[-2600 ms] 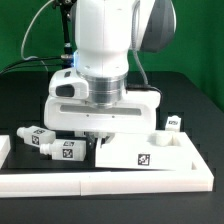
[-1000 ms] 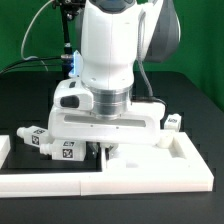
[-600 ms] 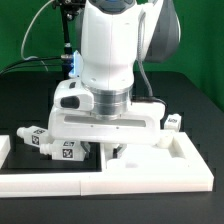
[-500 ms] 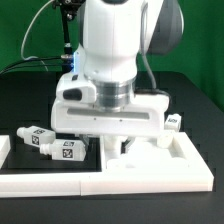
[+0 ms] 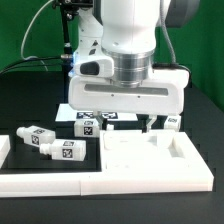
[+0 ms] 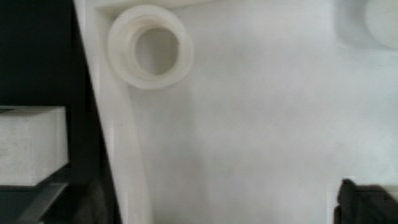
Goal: Assemble one leg
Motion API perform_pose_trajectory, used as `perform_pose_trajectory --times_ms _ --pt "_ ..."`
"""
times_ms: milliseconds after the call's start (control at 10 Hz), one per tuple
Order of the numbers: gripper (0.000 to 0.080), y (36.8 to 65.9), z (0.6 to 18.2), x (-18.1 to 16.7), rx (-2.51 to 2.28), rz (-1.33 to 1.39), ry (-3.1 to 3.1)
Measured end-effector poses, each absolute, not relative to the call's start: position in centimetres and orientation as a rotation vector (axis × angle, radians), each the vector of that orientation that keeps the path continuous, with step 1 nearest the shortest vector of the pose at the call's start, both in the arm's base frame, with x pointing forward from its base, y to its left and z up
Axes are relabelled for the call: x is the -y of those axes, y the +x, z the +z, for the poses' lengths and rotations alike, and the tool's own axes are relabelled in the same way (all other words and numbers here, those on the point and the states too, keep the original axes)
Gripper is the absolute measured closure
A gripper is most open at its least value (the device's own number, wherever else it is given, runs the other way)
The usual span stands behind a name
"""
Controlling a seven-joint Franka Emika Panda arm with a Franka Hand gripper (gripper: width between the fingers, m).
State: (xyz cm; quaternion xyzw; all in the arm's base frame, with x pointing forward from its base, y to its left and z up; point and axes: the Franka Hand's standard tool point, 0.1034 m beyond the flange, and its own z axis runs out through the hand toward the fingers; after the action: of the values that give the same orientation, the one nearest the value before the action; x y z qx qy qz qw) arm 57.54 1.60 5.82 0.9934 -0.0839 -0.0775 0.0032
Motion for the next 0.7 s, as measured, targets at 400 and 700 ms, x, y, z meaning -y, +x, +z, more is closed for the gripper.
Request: perform_pose_trajectory --times_ms 400,700 --pt "0.0150 56.5 6.6 -6.5 0.490 -0.270 3.155" --pt "0.0150 58.2 9.9 -10.5 0.594 -0.330 3.231"
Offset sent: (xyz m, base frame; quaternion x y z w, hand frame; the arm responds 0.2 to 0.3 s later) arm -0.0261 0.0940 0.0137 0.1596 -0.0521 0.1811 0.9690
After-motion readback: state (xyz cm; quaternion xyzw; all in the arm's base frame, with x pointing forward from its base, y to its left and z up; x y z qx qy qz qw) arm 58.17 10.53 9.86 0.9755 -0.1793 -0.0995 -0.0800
